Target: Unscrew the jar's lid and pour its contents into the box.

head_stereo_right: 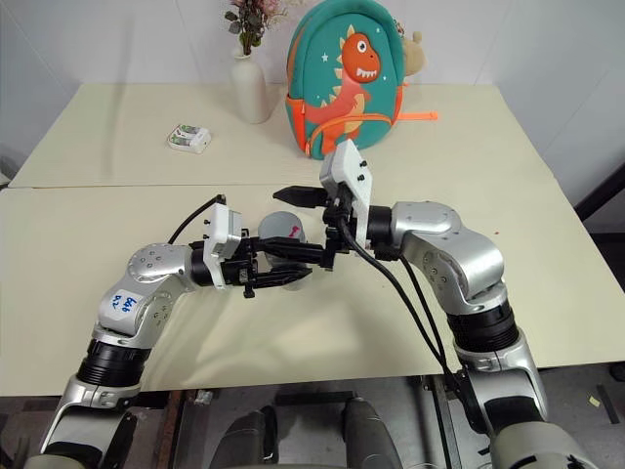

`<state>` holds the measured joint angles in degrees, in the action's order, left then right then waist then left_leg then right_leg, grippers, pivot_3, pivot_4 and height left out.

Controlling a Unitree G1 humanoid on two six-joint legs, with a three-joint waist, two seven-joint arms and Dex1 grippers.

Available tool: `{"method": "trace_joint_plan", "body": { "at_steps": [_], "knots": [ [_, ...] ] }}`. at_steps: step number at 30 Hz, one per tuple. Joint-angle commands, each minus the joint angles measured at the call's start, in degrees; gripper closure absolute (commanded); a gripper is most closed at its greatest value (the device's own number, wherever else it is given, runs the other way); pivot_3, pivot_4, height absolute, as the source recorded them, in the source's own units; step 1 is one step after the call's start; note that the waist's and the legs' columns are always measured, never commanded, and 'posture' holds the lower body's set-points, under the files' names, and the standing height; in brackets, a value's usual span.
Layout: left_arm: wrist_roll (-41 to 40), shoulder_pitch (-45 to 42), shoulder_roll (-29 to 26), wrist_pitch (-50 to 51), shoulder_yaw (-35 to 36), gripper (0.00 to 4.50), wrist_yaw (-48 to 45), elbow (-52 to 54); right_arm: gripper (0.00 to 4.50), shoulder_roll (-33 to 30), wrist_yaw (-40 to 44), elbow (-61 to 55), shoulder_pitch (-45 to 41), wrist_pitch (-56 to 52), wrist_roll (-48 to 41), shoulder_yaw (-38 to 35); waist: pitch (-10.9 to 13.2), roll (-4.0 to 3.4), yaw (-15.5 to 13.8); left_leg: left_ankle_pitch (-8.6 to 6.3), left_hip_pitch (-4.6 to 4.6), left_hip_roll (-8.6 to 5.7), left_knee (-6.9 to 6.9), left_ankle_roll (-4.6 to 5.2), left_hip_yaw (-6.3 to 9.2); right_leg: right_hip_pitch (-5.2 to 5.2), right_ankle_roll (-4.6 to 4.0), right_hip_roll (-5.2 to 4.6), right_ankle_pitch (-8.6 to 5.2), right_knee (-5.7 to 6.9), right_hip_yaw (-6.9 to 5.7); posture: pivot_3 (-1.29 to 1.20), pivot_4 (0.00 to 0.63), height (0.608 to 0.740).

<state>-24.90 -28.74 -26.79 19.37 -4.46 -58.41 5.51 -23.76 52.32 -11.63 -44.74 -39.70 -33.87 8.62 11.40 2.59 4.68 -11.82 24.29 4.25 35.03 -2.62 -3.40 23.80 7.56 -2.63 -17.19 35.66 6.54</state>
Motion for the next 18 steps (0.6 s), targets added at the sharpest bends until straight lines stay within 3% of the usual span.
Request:
{"method": "trace_joint_plan", "body": {
  "at_steps": [1,18],
  "knots": [
    [-0.4,-1.2,0.1,-0.5,0.2,2.36,-0.1,0.8,0.03,-2.1,1.3,-0.1,-0.7,1.5,1.0,-1.2,0.0,0.0,0.0,0.0,0.0,0.0,0.0,0.0,0.0,0.0,0.0,0.0,0.0,0.0,0.0,0.0,0.15,0.74],
    [-0.3,-1.5,0.0,-0.7,0.5,2.36,-0.5,0.0,0.03,-9.5,3.4,6.7,0.0,3.2,1.4,-7.7,0.0,0.0,0.0,0.0,0.0,-0.01,0.0,-0.01,0.0,-0.01,0.0,-0.01,0.0,-0.03,0.01,0.0,0.15,0.74]
  ]
}}
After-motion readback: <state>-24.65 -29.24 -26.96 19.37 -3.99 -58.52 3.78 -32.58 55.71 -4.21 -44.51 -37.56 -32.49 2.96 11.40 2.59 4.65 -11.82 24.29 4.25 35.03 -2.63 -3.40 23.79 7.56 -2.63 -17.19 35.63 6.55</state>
